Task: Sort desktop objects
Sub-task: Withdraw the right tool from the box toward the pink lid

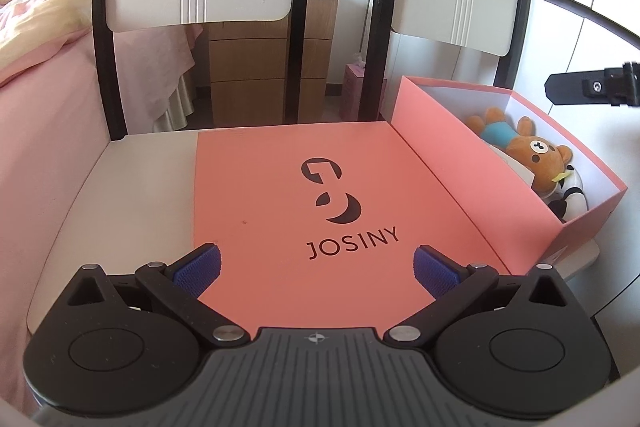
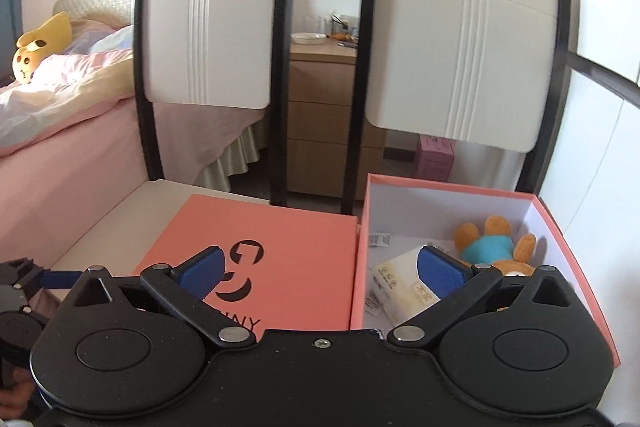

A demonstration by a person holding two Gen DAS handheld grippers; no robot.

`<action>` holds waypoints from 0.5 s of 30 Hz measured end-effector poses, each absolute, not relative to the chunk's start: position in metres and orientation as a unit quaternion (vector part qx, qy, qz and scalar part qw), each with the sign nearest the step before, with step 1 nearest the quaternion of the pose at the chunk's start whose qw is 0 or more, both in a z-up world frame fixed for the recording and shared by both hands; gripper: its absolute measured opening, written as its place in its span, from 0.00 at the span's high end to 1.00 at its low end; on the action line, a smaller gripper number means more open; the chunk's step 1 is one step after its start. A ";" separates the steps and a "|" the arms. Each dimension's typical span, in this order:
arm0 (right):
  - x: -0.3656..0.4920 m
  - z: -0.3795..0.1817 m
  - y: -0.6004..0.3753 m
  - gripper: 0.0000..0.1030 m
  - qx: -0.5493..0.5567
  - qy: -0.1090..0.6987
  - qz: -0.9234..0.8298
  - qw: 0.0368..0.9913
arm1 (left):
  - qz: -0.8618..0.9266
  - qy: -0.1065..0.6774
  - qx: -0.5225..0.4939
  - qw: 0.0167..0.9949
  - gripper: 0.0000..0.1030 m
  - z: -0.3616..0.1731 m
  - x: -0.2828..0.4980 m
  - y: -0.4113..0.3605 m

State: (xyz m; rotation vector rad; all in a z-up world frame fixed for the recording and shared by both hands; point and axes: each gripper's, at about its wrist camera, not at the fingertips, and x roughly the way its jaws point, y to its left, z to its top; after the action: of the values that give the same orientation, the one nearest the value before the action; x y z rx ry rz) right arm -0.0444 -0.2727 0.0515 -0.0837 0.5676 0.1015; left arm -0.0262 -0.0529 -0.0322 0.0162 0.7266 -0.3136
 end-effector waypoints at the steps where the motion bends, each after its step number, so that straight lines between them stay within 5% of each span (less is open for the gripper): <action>1: -0.048 0.048 -0.268 0.01 -0.042 0.269 0.052 0.961 | -0.151 0.355 0.004 0.923 0.00 -0.033 -0.026 -0.050; 15: -0.071 -0.002 -0.242 0.01 -0.029 0.188 0.082 0.978 | -0.122 0.360 -0.007 0.925 0.00 -0.041 -0.023 -0.026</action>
State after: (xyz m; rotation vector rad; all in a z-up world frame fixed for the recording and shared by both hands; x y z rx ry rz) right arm -0.0715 -0.2417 -0.0018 -0.0587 0.3785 0.1660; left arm -0.0233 -0.0261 -0.0413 -0.0149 0.7396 -0.2508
